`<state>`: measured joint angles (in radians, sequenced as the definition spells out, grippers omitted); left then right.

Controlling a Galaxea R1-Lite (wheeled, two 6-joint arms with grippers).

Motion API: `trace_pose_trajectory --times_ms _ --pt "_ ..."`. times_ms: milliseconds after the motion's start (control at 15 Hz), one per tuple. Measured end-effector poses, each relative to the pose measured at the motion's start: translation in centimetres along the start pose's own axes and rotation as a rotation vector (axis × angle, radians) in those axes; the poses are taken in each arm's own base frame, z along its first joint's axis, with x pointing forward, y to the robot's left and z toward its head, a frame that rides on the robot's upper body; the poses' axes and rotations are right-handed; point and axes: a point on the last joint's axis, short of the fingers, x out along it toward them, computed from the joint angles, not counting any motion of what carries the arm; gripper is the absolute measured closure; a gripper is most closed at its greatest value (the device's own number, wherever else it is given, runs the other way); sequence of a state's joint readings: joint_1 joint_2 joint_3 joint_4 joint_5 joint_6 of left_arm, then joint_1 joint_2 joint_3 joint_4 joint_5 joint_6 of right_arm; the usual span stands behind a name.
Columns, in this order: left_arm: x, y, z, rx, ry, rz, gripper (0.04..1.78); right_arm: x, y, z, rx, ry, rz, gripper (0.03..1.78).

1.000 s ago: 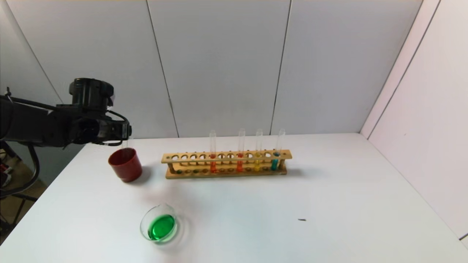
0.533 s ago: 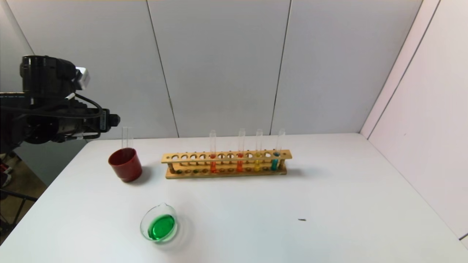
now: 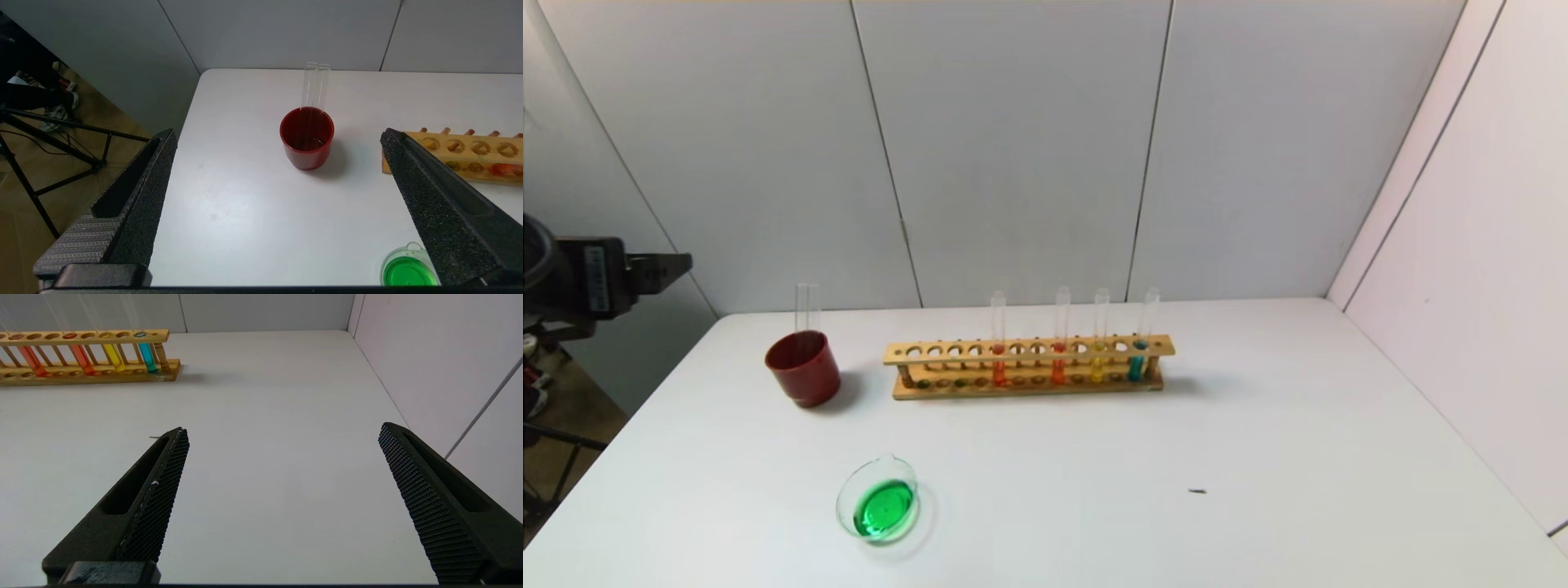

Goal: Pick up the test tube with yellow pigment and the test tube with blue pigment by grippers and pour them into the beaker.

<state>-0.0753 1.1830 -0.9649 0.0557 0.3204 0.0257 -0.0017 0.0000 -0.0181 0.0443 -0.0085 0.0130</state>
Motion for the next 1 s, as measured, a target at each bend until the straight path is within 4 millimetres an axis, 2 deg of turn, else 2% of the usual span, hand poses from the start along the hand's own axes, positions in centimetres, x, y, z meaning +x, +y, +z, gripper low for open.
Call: trace_pose_trajectory --times_ms 267,600,733,1000 --pt "-6.3 2.0 -2.0 -0.003 -0.003 -0.003 0.07 0.0 0.0 0.0 0.000 0.000 0.000 0.11" --pt "-13.5 4.4 -6.7 -0.017 -0.023 0.026 0.07 0.0 0.0 0.0 0.000 0.000 0.000 0.11" --pt "-15.5 5.0 -8.8 -0.027 -0.038 0.035 0.07 0.0 0.0 0.0 0.000 0.000 0.000 0.11" --pt "-16.9 5.1 -13.5 -0.043 -0.043 0.090 0.07 0.0 0.0 0.0 0.000 0.000 0.000 0.11"
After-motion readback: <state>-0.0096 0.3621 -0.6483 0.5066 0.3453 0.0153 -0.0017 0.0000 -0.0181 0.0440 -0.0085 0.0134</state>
